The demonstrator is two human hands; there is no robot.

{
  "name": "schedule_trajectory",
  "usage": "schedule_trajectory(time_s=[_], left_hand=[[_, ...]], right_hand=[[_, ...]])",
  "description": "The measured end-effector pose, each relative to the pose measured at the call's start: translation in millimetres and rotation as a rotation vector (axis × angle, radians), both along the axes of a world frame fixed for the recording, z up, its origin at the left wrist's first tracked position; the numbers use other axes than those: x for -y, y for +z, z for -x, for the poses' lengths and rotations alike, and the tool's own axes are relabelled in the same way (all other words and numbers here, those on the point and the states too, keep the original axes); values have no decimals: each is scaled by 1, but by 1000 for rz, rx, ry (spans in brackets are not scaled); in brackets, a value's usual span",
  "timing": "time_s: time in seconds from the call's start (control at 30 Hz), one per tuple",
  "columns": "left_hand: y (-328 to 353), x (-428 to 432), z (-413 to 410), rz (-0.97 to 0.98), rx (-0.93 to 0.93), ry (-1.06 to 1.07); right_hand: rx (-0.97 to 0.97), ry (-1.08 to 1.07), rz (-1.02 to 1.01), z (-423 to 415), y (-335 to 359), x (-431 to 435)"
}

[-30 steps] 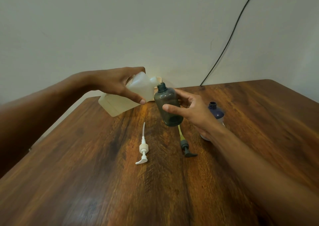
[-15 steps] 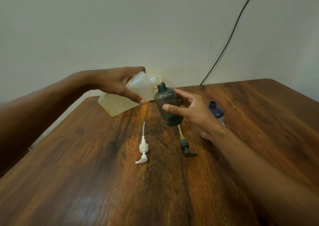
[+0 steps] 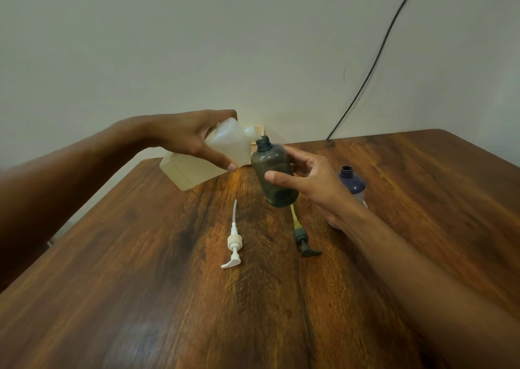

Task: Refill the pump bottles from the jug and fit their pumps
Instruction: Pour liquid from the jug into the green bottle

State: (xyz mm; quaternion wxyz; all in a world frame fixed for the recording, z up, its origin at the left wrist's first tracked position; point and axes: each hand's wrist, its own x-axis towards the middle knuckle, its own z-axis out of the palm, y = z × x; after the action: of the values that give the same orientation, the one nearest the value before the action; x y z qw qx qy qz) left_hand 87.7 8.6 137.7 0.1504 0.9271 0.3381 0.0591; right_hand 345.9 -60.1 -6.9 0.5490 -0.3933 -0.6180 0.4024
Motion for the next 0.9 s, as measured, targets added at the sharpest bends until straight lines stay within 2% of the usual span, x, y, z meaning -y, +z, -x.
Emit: schedule_trajectory(time_s=[0.9], left_hand=[[-1, -5, 2, -6, -16, -7]], right_hand=[[9, -5, 6, 0, -4, -3]])
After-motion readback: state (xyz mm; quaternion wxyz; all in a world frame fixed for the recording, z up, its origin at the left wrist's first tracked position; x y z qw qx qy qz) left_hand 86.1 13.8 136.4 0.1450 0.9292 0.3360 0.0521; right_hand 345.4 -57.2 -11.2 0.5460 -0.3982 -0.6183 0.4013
